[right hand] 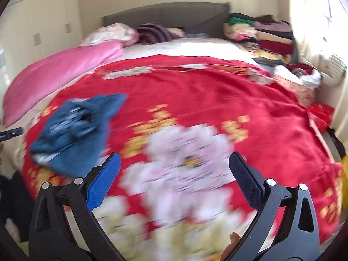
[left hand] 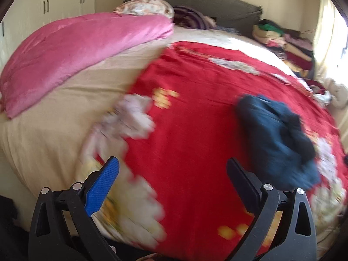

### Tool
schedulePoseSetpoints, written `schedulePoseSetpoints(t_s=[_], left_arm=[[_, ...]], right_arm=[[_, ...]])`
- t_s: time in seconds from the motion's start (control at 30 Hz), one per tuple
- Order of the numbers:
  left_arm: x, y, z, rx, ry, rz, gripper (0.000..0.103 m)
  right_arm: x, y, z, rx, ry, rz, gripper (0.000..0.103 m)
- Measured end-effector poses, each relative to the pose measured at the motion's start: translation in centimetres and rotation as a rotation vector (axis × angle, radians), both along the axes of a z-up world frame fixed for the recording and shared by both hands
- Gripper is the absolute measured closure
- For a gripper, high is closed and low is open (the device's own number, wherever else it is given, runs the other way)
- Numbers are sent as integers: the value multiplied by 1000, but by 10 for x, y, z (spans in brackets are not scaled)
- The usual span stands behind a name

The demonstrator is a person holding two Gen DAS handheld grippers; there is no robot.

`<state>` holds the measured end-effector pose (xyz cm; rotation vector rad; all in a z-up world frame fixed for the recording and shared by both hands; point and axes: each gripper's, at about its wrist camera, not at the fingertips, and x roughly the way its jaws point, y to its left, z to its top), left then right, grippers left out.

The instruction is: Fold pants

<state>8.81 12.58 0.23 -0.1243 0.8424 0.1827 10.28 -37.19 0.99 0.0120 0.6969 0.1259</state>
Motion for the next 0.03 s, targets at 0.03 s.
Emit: schedulePoseSetpoints(t_s=[0.03], left_arm=[[22, 21, -3, 23, 21, 7, 4]], right_arm=[[12, -16, -1, -6, 6, -27, 9]])
